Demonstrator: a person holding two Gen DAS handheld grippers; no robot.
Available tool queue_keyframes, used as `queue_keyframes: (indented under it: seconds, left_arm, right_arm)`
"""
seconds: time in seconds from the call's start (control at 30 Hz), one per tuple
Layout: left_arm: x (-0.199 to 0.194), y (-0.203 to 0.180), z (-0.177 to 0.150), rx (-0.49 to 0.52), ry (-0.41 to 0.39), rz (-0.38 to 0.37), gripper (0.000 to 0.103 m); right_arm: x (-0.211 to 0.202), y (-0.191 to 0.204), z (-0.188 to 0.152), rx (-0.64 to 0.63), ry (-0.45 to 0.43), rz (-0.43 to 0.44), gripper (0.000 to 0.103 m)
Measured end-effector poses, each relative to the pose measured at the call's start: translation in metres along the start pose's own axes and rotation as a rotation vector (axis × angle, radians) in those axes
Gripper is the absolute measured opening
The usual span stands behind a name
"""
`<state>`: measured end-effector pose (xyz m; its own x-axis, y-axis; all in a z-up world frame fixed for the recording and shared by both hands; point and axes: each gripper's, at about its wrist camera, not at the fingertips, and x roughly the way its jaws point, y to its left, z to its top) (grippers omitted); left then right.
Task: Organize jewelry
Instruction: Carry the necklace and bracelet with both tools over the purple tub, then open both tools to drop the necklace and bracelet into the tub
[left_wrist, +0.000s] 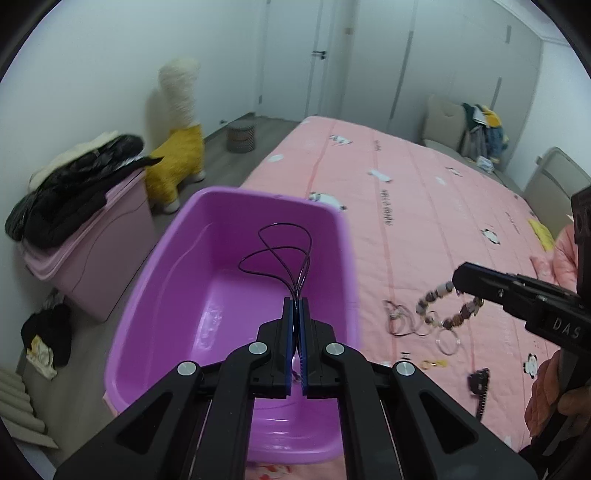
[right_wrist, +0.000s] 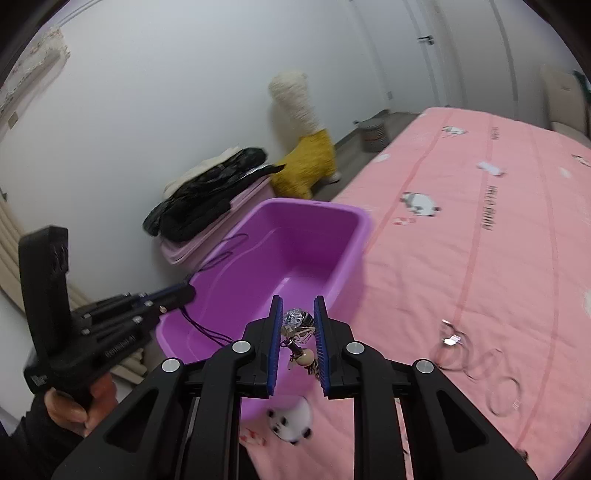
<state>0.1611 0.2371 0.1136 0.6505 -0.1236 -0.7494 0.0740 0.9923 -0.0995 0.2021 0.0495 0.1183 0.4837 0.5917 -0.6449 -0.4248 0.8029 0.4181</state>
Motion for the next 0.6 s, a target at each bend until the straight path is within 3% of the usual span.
queue_keyframes:
  seconds: [0.2,0.37,0.6]
  left_arm:
    - [0.035,0.045,-0.010,-0.064,0.073,0.032,0.003]
    - [0.064,0.069,-0.028,-0.100,0.134,0.050,0.003]
    - [0.095,0.089,-0.045,-0.144,0.213,0.101,0.003]
  right_arm:
    - [0.077,0.029,0.015,-0.012,0.113,0.041,0.017]
    - [0.137,0.041,0.014,-0.052,0.206,0.003,0.017]
    - [0.184,0.040,0.004,-0.097,0.292,-0.081,0.017]
